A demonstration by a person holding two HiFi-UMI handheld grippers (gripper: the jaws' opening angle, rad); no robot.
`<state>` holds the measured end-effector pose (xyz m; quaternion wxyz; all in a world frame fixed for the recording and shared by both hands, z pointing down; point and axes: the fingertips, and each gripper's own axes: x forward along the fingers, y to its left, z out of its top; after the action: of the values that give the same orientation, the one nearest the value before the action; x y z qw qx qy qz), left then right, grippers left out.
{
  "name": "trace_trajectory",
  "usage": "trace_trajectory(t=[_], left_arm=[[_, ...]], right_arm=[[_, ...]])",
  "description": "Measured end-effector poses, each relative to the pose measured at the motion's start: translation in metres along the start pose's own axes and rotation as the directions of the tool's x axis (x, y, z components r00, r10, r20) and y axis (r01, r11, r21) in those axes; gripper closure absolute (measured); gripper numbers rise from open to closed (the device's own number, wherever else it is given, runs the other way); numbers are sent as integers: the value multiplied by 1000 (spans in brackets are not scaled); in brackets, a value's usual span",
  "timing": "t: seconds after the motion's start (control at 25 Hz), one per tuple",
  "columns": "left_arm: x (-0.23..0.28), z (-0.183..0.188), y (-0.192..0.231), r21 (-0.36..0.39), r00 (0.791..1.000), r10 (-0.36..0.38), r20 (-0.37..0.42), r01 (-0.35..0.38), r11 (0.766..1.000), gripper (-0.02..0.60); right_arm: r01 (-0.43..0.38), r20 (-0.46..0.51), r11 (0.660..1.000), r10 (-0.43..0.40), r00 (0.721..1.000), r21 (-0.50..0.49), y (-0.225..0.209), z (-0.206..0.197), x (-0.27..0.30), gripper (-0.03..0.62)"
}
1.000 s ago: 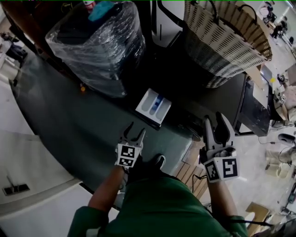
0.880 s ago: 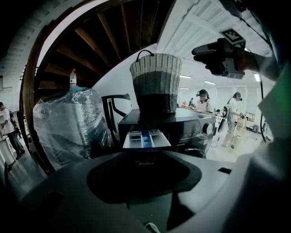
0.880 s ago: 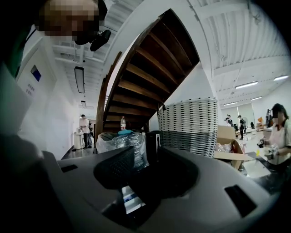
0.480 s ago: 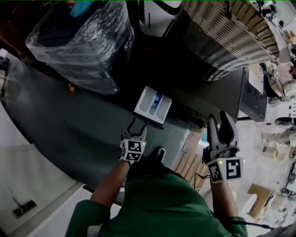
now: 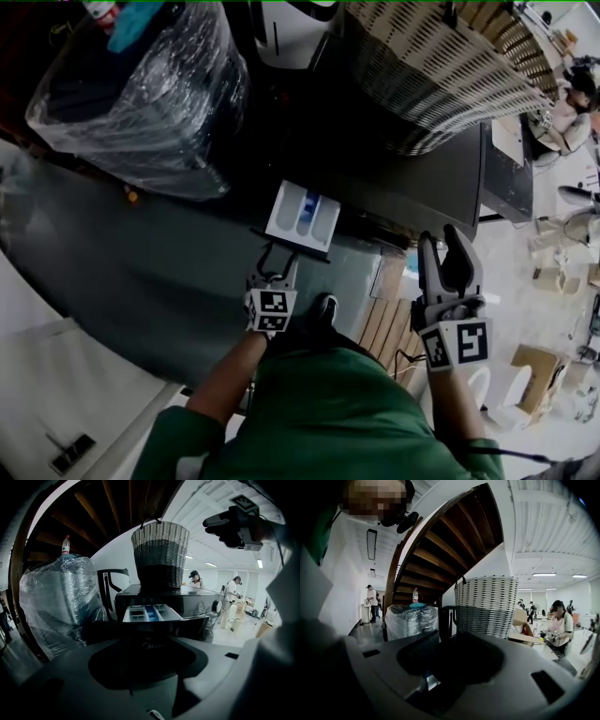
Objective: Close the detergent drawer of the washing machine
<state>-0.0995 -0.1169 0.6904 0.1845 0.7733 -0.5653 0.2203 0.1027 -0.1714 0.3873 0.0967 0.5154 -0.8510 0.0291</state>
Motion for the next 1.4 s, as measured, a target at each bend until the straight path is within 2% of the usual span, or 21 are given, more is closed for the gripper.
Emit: trace_trajectory(t=[0.68, 1.08, 1.4], left_arm=[[72, 55, 15, 31, 999, -49, 12, 48, 998, 353], [104, 77, 20, 23, 997, -72, 15, 72, 997, 353], [111, 83, 25, 13, 999, -48, 22, 47, 999, 353]], right_arm=[[163, -25, 986, -163, 986, 30, -31, 3, 5, 425], [207, -19, 978, -206, 978, 38, -50, 4, 19, 428], [224, -26, 973, -223, 974, 46, -59, 4, 31, 428]])
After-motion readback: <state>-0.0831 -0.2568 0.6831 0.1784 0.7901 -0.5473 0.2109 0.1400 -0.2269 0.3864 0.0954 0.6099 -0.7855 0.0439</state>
